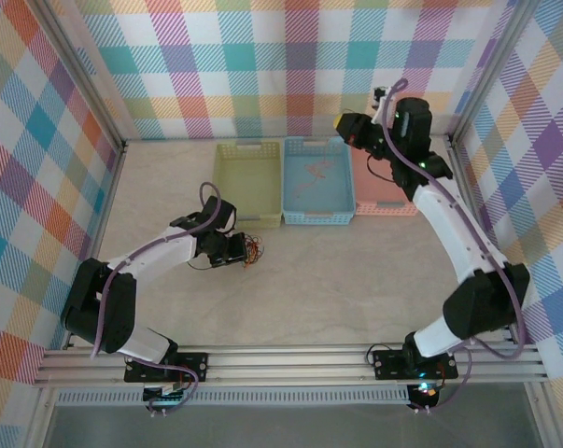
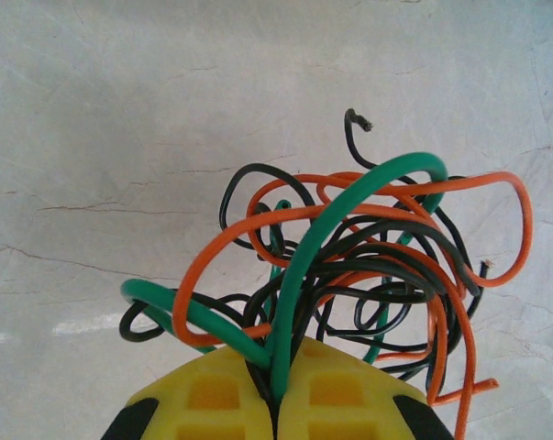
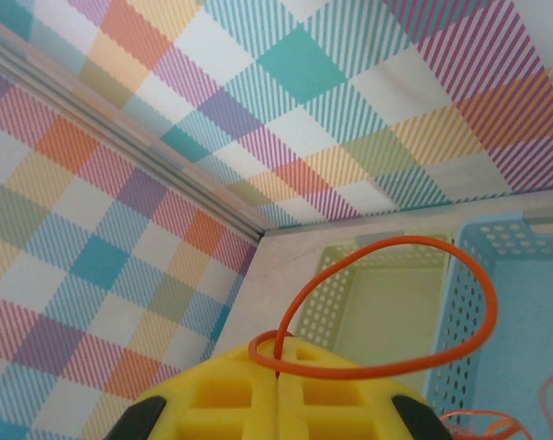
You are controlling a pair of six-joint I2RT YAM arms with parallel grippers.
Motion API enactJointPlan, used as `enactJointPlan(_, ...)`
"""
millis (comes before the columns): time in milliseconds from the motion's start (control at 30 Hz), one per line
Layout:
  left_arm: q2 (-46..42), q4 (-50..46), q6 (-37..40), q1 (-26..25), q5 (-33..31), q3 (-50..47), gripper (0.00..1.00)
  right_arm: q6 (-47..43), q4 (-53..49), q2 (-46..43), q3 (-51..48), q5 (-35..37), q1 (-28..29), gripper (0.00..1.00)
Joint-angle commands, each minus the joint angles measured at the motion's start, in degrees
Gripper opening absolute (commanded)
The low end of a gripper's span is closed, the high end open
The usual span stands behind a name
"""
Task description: Untangle the cables
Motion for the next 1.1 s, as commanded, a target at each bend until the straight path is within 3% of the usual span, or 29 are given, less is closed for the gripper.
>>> enactJointPlan(0,-0.8,0.7,1.3,-0.1,0.7,-0.6,0.0,0.5,1.4,5.2,6.4,0.8,0.2,0.0)
enactJointPlan(200,-1.3,0.5,1.4,-0.1,0.5,-0.8,0.0,-2.2,-5.0,16.3,18.4,3.5,-0.2,0.0)
enactJointPlan(500,-2.0,-0.1,1.5,-0.3,0.9,-0.5,0.0,-3.9,-8.5,27.0,23.6,3.4,-0.3,0.0)
enactJointPlan(867,-1.9,1.1,1.4,-0.7,1.4,-1.4,0.0,-3.3,-1.7,25.2,6.2,3.5,-0.3,0.0)
enactJointPlan(1000,-2.0,1.7,1.3,-0.9,2.0,-1.9,0.0,-5.0,-1.9,22.9,1.2,3.5,-0.3,0.08)
enactJointPlan(1067,-2.1,1.6,1.2,-1.2,2.2,-1.9,0.0,-5.8,-3.3,21.3,-0.2,3.9,-0.2,0.19)
